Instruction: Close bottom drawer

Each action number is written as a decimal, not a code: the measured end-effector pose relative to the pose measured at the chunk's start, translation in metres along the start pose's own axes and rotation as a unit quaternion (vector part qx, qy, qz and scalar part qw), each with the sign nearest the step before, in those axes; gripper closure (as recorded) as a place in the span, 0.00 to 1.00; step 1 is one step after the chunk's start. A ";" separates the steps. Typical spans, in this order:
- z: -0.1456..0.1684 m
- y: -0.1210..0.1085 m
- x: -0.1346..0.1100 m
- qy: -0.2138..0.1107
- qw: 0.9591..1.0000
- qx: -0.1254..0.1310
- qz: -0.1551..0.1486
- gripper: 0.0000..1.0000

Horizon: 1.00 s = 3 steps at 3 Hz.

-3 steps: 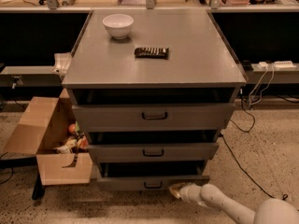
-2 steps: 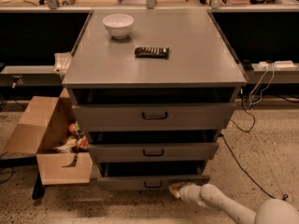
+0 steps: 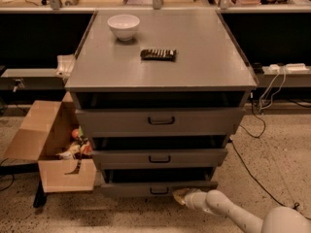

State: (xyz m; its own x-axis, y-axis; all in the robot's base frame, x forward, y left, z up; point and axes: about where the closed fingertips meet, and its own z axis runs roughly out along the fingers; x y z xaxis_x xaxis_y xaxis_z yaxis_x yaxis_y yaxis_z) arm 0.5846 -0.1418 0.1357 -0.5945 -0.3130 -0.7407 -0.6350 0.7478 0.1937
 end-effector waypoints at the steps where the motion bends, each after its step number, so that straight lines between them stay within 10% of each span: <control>1: -0.001 -0.004 -0.003 -0.004 1.000 0.002 -0.003 1.00; 3: -0.002 -0.003 -0.004 -0.010 1.000 0.006 -0.004 1.00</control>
Offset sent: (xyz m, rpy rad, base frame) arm 0.1071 -0.0397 0.0299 -0.0071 -0.1612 -0.0267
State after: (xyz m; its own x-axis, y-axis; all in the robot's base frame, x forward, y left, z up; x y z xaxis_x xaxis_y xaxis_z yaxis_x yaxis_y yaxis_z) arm 0.5884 -0.1442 0.1395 -0.5794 -0.3078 -0.7547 -0.6334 0.7528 0.1792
